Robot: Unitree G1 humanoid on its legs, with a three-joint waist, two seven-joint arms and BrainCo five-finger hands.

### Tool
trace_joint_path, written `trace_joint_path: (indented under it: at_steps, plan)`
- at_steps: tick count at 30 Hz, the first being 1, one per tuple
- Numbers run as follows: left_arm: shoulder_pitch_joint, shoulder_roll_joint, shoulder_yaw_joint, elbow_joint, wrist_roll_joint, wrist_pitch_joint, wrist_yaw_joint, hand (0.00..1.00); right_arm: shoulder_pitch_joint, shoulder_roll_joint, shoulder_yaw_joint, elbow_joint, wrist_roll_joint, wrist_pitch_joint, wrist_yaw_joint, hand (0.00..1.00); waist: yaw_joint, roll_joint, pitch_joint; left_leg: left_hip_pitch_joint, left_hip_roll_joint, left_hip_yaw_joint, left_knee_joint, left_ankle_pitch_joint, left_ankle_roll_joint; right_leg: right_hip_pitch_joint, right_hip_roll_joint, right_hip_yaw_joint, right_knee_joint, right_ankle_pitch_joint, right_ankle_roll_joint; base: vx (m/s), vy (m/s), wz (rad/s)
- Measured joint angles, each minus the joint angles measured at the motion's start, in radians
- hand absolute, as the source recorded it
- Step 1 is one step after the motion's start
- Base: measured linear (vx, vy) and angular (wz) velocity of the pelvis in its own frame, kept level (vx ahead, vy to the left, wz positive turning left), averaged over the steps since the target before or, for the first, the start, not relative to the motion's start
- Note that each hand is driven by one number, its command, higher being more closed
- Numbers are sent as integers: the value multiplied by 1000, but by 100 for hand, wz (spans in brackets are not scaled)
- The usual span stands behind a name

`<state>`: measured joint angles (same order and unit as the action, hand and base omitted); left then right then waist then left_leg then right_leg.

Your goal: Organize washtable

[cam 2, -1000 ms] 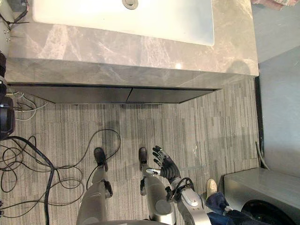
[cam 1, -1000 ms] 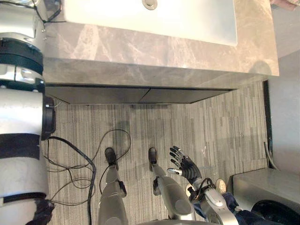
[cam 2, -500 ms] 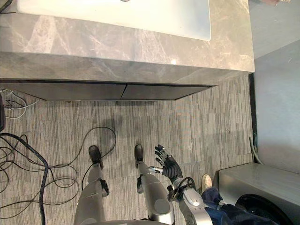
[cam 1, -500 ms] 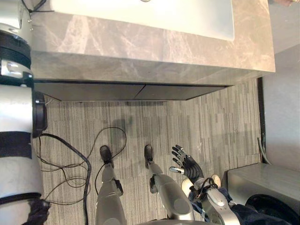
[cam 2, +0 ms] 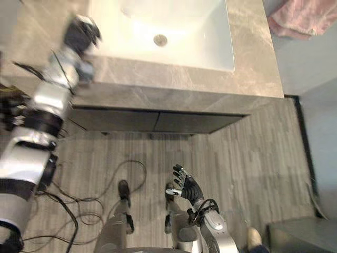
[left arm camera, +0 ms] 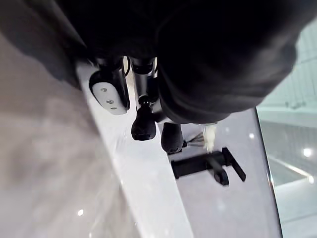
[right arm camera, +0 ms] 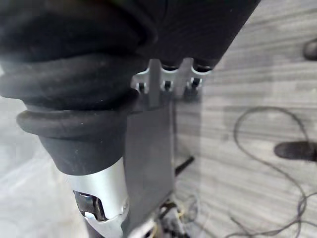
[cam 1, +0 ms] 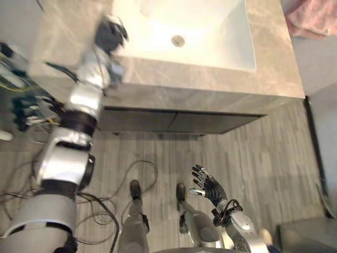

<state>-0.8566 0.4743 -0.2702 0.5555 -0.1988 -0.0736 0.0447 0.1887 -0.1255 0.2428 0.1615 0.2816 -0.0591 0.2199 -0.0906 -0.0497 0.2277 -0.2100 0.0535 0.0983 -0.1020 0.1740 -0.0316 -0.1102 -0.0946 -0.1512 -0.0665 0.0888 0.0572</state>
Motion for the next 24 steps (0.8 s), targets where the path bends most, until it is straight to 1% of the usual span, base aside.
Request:
trace_joint_path:
  at_steps: [1,2,3,4,6,7,8,9,10,11,12,14,15,18,21,24]
  plan:
    - [80,-1,-1,-55,-42,0,-17,100,-10,1,-7,9,-3,0,-2,0,0,12,-14,16,-1,-14,0,-2,-1,21,-8,-14,1,-12,5,45,18,25]
    - [163,1,0,-117,-86,0,-29,100,-9,1,-27,12,-6,1,-5,0,14,21,-33,27,-1,-18,0,-4,-4,33,-8,-20,6,-19,5,40,12,20]
    - [203,2,5,-148,-116,1,-35,100,-8,1,-41,12,-7,2,-7,0,23,23,-38,36,-1,-18,0,-6,-4,41,-8,-20,6,-22,4,54,2,12]
    - [327,4,39,-238,-173,1,-48,100,-5,0,-77,12,-7,3,-23,0,36,28,-53,53,-1,-23,0,-10,-5,58,-9,-28,8,-29,6,29,-1,9]
    - [471,1,99,-334,-243,-1,-58,100,-1,1,-116,15,-7,3,-38,0,47,28,-70,70,-2,-27,0,-16,-10,74,-10,-32,10,-36,10,38,3,10]
    - [580,-6,144,-391,-284,-1,-67,100,8,1,-151,19,-7,3,-47,0,53,28,-90,80,-3,-31,1,-20,-8,85,-11,-37,10,-41,9,60,1,14]
    - [686,-27,189,-435,-313,-2,-67,100,25,1,-179,23,-6,3,-52,0,61,28,-115,87,-4,-37,4,-23,-9,97,-11,-41,10,-45,8,65,-2,15]
    - [734,-43,210,-448,-322,-3,-66,100,35,3,-194,23,-6,3,-54,0,66,29,-127,92,-5,-39,5,-25,-9,103,-11,-41,10,-47,9,78,-3,13]
    - [818,-78,242,-470,-341,-3,-69,100,47,15,-216,31,-5,3,-64,0,81,28,-129,119,-6,-41,4,-31,-9,131,-12,-43,9,-54,12,48,-6,9]
    - [882,-104,252,-481,-341,-3,-69,100,55,27,-239,45,-5,3,-68,0,86,28,-135,134,-7,-43,2,-33,-8,148,-13,-44,10,-60,17,29,-9,12]
    - [959,-142,258,-486,-341,-1,-77,100,69,37,-249,64,-5,4,-69,0,92,31,-157,140,-7,-45,0,-35,-9,156,-13,-50,11,-67,15,-6,-7,13]
    - [1039,-196,259,-488,-341,2,-97,100,89,46,-255,70,-5,10,-68,0,102,38,-178,143,-6,-48,0,-44,-15,159,-13,-62,12,-79,13,-11,-7,10]
    - [1103,-245,254,-488,-341,5,-111,0,107,58,-256,78,-5,16,-66,0,105,45,-185,149,-6,-56,0,-44,-15,168,-13,-68,15,-85,16,-26,-11,9]
    - [1190,-315,214,-487,-340,15,-135,0,138,82,-255,110,-5,28,-63,0,105,54,-194,166,-6,-67,-1,-45,-12,187,-12,-73,22,-92,16,-32,-13,11]
    - [1218,-365,179,-477,-340,20,-152,0,156,89,-236,123,-6,29,-56,0,105,58,-198,169,-4,-70,-1,-46,-11,188,-11,-81,29,-95,16,-20,-8,3]
    - [1228,-384,153,-452,-338,20,-154,0,164,102,-229,148,-6,29,-40,0,105,57,-201,166,-5,-74,-1,-46,-11,189,-11,-87,29,-95,16,-2,-8,3]
